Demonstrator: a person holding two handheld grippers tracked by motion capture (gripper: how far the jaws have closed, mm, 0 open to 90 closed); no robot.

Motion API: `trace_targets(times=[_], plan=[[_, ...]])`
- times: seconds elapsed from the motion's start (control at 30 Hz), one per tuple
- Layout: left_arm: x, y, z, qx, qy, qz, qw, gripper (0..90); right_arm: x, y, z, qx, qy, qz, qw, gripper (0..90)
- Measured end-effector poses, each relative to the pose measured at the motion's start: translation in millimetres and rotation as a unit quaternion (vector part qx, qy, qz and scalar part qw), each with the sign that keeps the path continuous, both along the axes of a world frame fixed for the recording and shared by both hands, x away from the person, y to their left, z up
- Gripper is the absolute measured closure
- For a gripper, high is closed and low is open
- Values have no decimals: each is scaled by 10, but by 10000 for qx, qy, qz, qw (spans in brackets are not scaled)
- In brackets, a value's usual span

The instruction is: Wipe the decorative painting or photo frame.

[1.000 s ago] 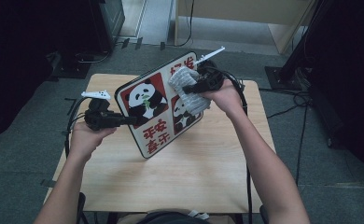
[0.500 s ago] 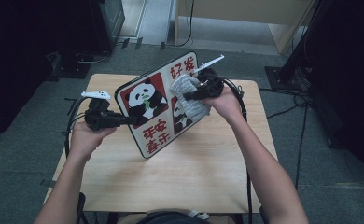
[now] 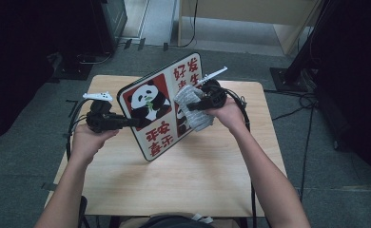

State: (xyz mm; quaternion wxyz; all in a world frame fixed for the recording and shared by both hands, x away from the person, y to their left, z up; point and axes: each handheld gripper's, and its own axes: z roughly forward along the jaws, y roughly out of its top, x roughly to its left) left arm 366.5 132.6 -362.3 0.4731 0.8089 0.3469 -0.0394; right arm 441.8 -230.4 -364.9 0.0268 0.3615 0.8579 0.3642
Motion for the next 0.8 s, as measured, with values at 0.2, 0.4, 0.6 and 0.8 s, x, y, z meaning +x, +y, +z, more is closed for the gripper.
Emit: trace_targets(times=[0.2,0.4,0.6,0.8], plan=[[-1,0,1,6,1,-6,10000,764,-23,-24,-145,-2,84,-11,10000,661],[-2,-1,2,12,3,-8,10000,764,-52,-32,-256,5,180,-33,9998,661],[-1,0,1,6,4,-10,10000,763,-68,-47,-383,41,228,-3,9997,660],[-1,0,0,3,5,-14,10000,763,-97,-46,-530,11,387,-5,9993,658]])
